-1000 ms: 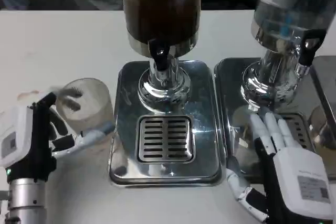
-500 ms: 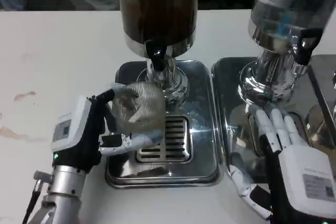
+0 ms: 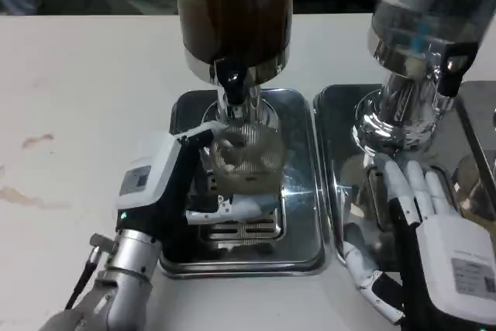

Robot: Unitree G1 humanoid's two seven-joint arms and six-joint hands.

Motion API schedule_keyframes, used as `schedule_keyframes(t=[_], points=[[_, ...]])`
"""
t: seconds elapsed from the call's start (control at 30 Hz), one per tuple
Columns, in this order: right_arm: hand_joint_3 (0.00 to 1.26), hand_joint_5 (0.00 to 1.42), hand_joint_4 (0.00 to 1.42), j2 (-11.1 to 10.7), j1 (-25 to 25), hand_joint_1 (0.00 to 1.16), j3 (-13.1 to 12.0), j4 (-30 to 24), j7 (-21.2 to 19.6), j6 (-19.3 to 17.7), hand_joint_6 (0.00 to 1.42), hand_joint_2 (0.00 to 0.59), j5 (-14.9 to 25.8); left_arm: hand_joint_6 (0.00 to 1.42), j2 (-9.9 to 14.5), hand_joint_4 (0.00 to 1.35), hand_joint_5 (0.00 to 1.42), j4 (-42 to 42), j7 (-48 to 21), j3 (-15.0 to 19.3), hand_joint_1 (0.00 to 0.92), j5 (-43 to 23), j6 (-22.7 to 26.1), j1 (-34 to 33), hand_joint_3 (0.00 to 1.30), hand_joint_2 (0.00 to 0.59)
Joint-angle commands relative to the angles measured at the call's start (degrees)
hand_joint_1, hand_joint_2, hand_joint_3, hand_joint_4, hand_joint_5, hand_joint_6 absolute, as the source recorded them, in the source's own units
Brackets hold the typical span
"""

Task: Grasp the cup under the faucet to collect the drink, then remove the cup.

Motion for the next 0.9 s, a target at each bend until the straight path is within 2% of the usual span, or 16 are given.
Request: schedule_keyframes(t=[0.03, 0.4, 0.47, 0.53, 0.6, 0.67, 0.8, 0.9], points=[[0.08, 0.04, 0.0, 0.56, 0.73, 0.37, -0.12, -0.84, -1.01, 0.63, 0.23, 0.464, -0.08, 1.25, -0.57, 1.01, 1.1, 0.8, 3.05, -1.74, 0.73, 1.72, 1.26, -1.39, 0.87, 0.0], [0.08, 0.04, 0.0, 0.82, 0.78, 0.36, -0.28, -0.71, -1.09, 0.39, 0.23, 0.464, 0.22, 1.25, 0.04, 1.04, 1.11, 2.63, 3.35, -2.5, 0.757, 1.66, 3.43, -1.24, 0.88, 0.0], [0.08, 0.04, 0.0, 0.78, 0.65, 0.36, -0.27, -0.59, -0.99, 0.35, 0.23, 0.464, 0.25, 1.26, 0.21, 1.03, 1.11, 2.9, 2.87, -2.7, 0.762, 1.63, 3.83, -1.23, 0.88, 0.0], [0.08, 0.04, 0.0, 0.79, 0.55, 0.36, -0.24, -0.52, -0.93, 0.33, 0.23, 0.464, 0.27, 1.24, 0.37, 0.96, 1.04, 3.01, 2.58, -2.78, 0.753, 1.55, 4.06, -1.12, 0.82, 0.0], [0.08, 0.04, 0.0, 0.77, 0.47, 0.36, -0.23, -0.49, -0.88, 0.26, 0.23, 0.464, 0.34, 1.12, 0.53, 0.83, 0.95, 2.99, 2.31, -3.0, 0.703, 1.64, 4.18, -1.14, 0.71, 0.0], [0.08, 0.04, 0.0, 0.73, 0.44, 0.36, -0.24, -0.46, -0.85, 0.19, 0.23, 0.464, 0.43, 0.96, 0.74, 0.7, 0.89, 2.88, 2.2, -3.3, 0.591, 1.86, 4.19, -1.22, 0.57, 0.03], [0.08, 0.04, 0.0, 0.83, 0.32, 0.36, -0.27, -0.2, -1.09, 0.05, 0.23, 0.464, 0.78, 0.58, 1.39, 0.42, 0.59, 2.31, 1.93, -2.88, 0.375, 1.17, 2.71, -0.93, 0.32, 0.033], [0.08, 0.04, 0.0, 0.77, 0.16, 0.36, -0.09, 0.05, -1.21, -0.04, 0.23, 0.46, 1.01, 0.48, 1.8, 0.36, 0.53, 1.83, 1.77, -2.48, 0.33, 0.71, 1.93, -0.63, 0.28, 0.038]])
